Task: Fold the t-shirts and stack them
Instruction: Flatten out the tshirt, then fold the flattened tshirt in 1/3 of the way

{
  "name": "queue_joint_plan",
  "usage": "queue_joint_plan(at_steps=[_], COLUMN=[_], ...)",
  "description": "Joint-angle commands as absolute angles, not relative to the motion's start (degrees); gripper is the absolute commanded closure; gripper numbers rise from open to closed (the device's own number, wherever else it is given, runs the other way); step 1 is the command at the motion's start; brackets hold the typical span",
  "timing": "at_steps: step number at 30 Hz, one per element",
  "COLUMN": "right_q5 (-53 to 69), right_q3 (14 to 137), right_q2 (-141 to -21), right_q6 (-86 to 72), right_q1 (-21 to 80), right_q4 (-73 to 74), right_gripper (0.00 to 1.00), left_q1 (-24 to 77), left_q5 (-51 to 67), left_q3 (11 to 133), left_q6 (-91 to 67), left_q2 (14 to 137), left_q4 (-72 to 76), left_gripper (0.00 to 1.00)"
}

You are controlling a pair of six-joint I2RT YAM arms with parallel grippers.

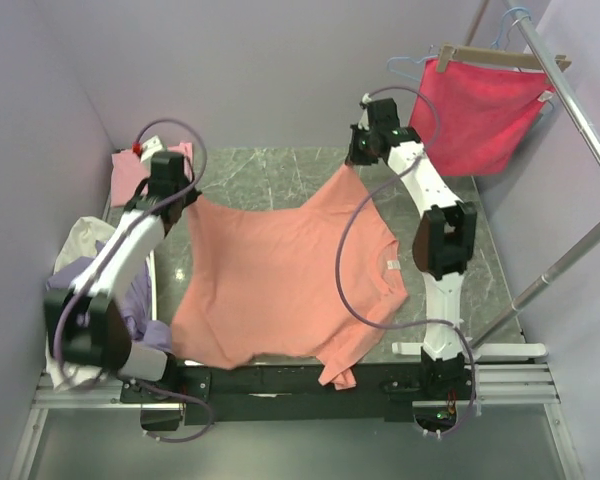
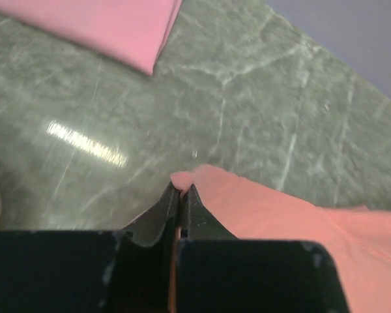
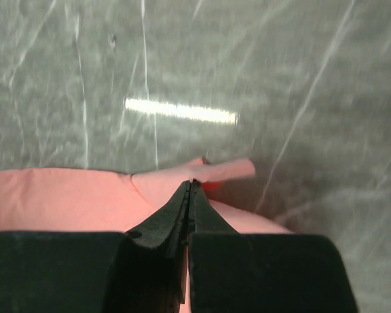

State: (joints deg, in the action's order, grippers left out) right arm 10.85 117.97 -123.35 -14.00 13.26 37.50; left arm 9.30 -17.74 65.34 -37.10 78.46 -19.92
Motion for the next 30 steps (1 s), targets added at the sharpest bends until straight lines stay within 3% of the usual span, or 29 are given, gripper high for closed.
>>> queue_joint_plan(at_steps=[1, 3, 8, 13, 19, 25, 30], right_q5=[8.01, 7.65, 6.07, 8.0, 9.23, 5.2, 1.58], right_q3=[136.88, 140.17, 130.62, 124.83, 110.78, 97.66, 93.6], right_q2=[-131.8, -134.37, -130.26, -126.13, -116.12, -105.83, -102.22], right_q6=[-12.4, -12.31, -11.34, -9.49, -10.54, -11.69, -11.95], right_q1=[13.36, 13.36, 13.27, 13.36, 13.54, 13.54, 13.45], right_q4=[40.25, 41.39, 33.68, 34.54, 32.17, 29.89, 26.72], right_gripper=[1.0, 1.0, 1.0, 1.0, 1.0, 1.0, 1.0], left_q1=[8.7, 8.35, 7.91, 7.29, 7.21, 6.94, 3.62], left_q5=[-22.23, -22.5, -23.99, -28.29, -37.43, -34.98, -23.31], left_q3=[77.93, 84.88, 93.51, 86.67, 82.18, 80.16, 77.34], left_q6=[-34.72, -32.97, -31.55, -32.34, -34.02, -34.01, -29.98], left_q2=[94.95, 100.61, 111.18, 105.14, 98.45, 97.82, 98.0], left_q4=[-12.3, -13.27, -14.68, -12.83, -22.75, -27.68, -16.21], left_gripper=[0.99, 0.99, 0.99, 0.99, 0.99, 0.97, 0.91])
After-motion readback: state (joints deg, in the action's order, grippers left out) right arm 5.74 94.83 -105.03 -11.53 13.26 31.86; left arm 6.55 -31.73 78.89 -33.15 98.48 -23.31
